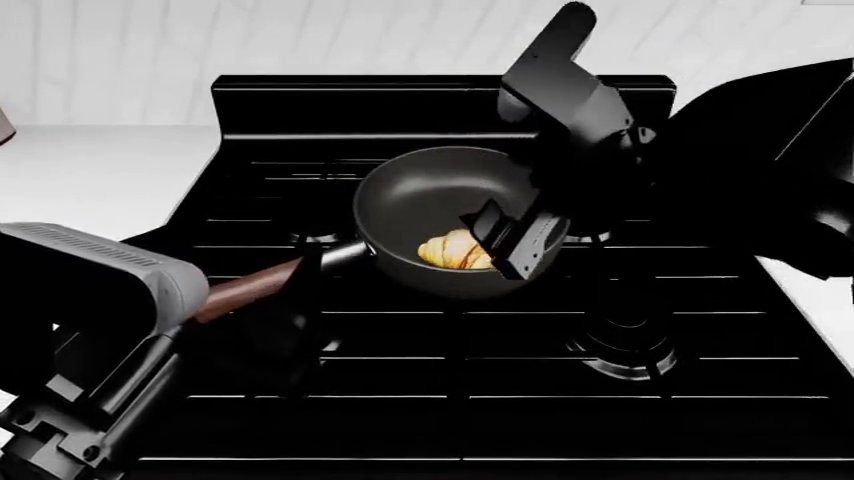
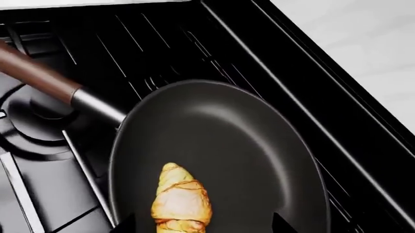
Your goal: Pick the croissant and place it on the pan. Then turn on the stove to warm the croissant.
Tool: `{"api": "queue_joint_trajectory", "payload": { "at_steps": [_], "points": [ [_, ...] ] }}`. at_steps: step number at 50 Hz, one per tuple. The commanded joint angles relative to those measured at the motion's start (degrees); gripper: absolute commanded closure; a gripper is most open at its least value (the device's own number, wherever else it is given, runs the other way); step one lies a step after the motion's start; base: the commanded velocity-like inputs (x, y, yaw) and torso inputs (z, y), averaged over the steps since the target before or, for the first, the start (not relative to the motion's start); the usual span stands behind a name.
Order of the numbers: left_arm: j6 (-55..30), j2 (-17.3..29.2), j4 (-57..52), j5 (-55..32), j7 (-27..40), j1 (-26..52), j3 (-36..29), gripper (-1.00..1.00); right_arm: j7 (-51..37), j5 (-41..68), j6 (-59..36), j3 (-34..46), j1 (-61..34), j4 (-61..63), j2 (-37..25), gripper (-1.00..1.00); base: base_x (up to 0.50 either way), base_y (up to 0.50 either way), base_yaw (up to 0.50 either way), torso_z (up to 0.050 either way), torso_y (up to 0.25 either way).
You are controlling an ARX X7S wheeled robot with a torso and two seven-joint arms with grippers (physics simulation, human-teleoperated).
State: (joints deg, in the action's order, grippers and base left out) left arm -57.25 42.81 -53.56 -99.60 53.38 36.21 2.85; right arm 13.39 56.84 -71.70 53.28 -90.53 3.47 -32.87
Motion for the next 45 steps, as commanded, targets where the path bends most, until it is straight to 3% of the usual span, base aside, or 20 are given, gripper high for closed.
{"api": "queue_joint_trajectory", "payload": {
  "at_steps": [1, 13, 20, 36, 45],
  "points": [
    [0.90, 0.24, -1.08, -0.84, 0.39, -0.79, 0.53, -1.00, -15.35, 13.16, -6.71, -11.70, 6.23, 12.26, -4.80, -1.00, 0.00, 0.00, 0.00, 0.000, 0.000],
    [2.21, 0.91, -2.80, -2.29, 1.51, -1.49, 1.80, -1.00, -39.32, 34.05, -0.70, -26.18, 20.50, 22.56, -9.27, -1.00, 0.00, 0.00, 0.00, 0.000, 0.000],
    [3.01, 0.38, -4.00, -1.84, 0.63, -3.35, 3.60, -1.00, -43.04, 29.20, 10.06, -33.39, 32.93, 31.84, -12.46, -1.00, 0.00, 0.00, 0.00, 0.000, 0.000],
    [2.98, -2.87, -5.83, 1.43, -1.77, -6.17, 5.27, -1.00, -54.85, 35.84, 25.13, -49.03, 54.74, 45.54, -18.94, -1.00, -0.02, 0.00, 0.00, 0.000, 0.000],
    [1.99, -3.55, -6.11, 0.35, -0.39, -5.02, 4.88, -1.00, -54.71, 35.89, 26.97, -51.42, 58.19, 47.31, -19.61, -1.00, -0.49, 0.00, 0.00, 0.000, 0.000]
  ]
}}
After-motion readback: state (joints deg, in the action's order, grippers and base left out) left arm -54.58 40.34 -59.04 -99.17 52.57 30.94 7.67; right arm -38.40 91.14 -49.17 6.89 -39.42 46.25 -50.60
